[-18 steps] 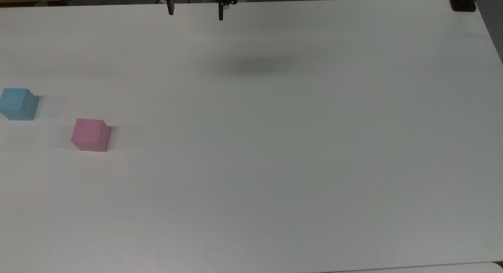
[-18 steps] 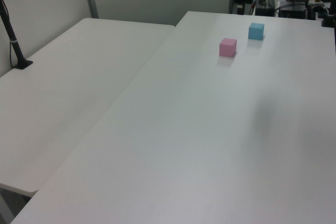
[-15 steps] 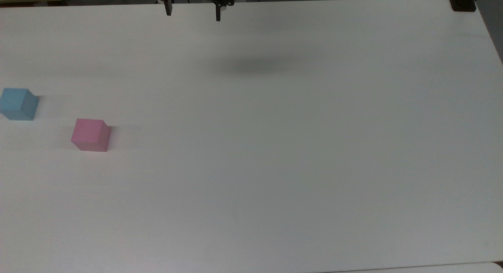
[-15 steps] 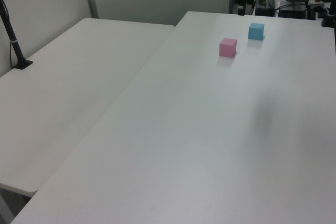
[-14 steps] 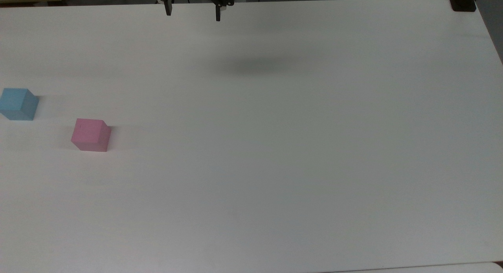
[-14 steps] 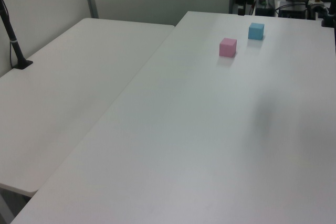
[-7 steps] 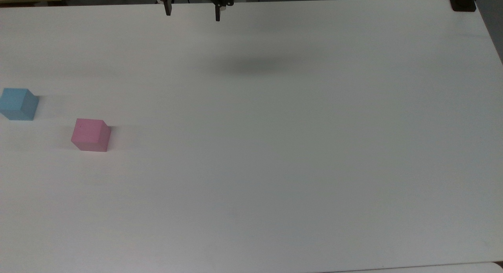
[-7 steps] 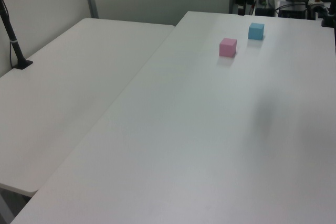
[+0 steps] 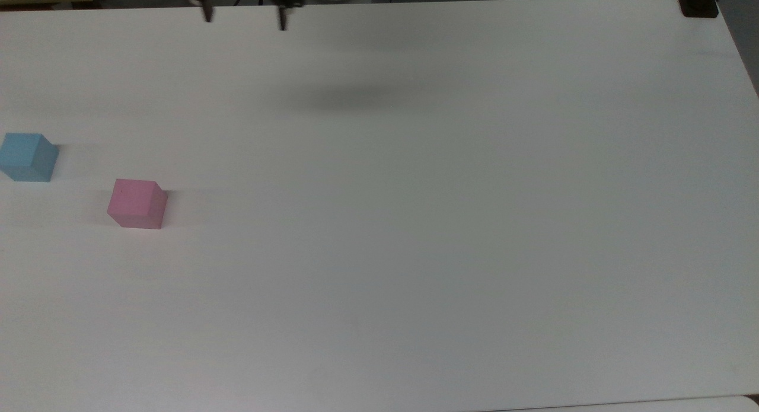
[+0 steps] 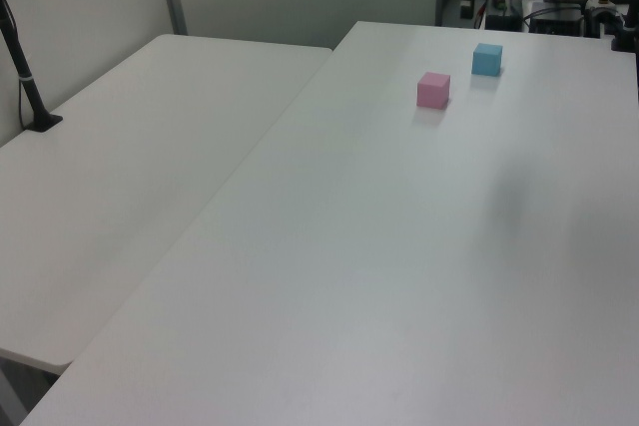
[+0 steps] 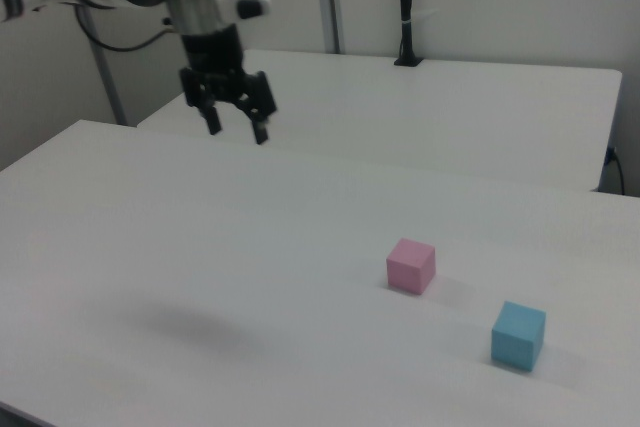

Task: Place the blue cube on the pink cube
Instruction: 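Move the open gripper over the light-blue cube and lower it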

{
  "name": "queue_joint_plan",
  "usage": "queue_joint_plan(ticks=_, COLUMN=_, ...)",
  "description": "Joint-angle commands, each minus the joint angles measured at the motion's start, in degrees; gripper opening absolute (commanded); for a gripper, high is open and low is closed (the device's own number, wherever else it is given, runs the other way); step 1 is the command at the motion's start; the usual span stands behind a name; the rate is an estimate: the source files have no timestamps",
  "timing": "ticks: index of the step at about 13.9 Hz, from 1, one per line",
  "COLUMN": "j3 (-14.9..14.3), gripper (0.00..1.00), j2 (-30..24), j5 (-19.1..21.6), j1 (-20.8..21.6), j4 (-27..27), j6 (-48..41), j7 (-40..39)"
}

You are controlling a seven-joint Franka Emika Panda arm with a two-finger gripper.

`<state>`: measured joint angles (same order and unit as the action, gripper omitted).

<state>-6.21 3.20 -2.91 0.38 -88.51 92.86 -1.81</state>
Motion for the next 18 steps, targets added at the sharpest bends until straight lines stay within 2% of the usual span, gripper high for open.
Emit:
queue_joint_plan(ticks=1, j3=-0.29, gripper=1.00, j2=2.85, j5=0.62, j1=-11.15, j4=-0.70, j6=6.25, j7=-9.05)
queue_joint_plan(ticks=4, j3=-0.29, gripper=1.00, j2=9.44, j5=0.27, j1=-20.31, j4=-0.61, j6=14.52, j7=-16.80)
queue_joint_plan(ticks=6, j3=-0.38, gripper=1.00, j2=16.28, j5=0.18, j1=-26.11, j4=-0.61, j6=23.20, j7=-23.21)
queue_joint_plan(ticks=8, j3=-0.38, gripper=1.00, j2=19.99, j5=0.18, j1=-29.46, j4=0.17, j6=27.79, j7=-26.56)
queue_joint_plan(ticks=12, j3=-0.38, gripper=1.00, j2=25.88, j5=0.18, j1=-32.46, j4=3.43, j6=34.48, j7=-29.56)
queue_joint_plan(ticks=18, j3=-0.29, gripper=1.00, j2=28.97, j5=0.79, j1=-33.69, j4=3.35, j6=39.31, j7=-30.36)
